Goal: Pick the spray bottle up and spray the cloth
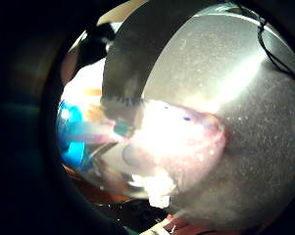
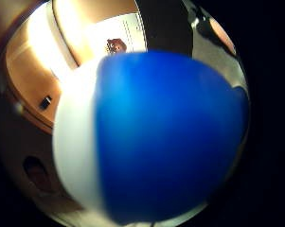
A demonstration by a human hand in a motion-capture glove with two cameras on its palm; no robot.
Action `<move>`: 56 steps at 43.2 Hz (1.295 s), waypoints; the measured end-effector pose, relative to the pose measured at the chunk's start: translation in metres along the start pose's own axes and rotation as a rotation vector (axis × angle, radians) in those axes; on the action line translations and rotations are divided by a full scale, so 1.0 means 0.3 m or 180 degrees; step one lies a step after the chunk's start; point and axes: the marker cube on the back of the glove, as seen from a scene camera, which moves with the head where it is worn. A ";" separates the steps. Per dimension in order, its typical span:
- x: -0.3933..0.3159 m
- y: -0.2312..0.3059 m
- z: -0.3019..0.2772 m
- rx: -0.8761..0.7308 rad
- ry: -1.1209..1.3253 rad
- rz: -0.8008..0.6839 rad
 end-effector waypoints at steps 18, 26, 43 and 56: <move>-0.092 -0.114 0.159 -0.0278 0.0808 -0.0154; -0.187 -0.037 0.307 -0.0922 0.1709 -0.0690; -0.541 0.216 0.533 -0.1931 0.3346 -0.1992; -0.594 0.450 0.678 -0.1954 0.4550 -0.2963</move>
